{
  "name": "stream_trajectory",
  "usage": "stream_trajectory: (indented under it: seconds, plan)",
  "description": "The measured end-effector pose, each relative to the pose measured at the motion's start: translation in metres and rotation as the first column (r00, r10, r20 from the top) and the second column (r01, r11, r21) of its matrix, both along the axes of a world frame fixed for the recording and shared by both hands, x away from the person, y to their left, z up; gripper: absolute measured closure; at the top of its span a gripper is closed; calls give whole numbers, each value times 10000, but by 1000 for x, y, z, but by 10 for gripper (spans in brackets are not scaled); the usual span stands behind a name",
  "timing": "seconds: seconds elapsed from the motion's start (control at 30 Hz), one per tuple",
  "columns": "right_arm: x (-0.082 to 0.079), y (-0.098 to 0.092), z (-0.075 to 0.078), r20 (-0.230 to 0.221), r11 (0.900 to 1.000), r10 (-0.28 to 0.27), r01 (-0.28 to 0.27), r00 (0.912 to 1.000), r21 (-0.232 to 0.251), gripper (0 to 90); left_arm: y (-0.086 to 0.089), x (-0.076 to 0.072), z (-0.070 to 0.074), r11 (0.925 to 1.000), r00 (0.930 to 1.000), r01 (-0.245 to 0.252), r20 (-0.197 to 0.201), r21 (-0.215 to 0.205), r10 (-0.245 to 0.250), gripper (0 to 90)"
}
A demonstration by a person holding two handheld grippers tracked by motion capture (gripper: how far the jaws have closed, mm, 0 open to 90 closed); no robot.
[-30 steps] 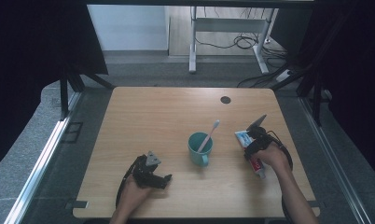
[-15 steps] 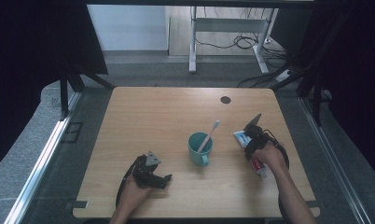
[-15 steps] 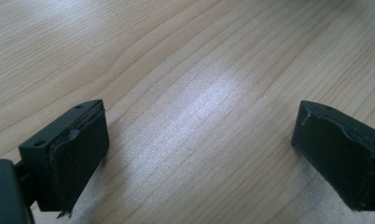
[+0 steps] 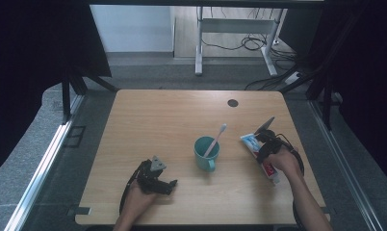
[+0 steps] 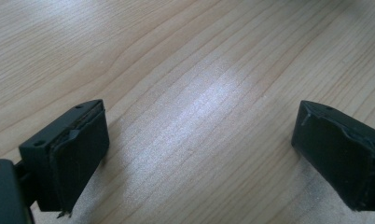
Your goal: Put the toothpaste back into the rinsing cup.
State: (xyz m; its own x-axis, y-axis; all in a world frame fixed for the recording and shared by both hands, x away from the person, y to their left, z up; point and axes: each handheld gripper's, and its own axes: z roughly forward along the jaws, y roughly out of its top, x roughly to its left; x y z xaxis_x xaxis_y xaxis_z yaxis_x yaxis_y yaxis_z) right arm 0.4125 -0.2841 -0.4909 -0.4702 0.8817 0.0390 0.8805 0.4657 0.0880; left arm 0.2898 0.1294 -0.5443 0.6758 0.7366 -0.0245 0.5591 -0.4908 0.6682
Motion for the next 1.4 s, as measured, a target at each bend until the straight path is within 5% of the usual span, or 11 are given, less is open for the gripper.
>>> stream_trajectory:
  seconds: [0.63,1.4]
  plan:
    - [-11,-2,13,654,9978,460,-490,9968,450,706,0,0,0,10000,10000,-8,0,-5,8,39]
    - [-32,-12,30,2012,9885,619,-879,9776,1230,707,0,0,0,10000,10000,-56,3,-3,56,39]
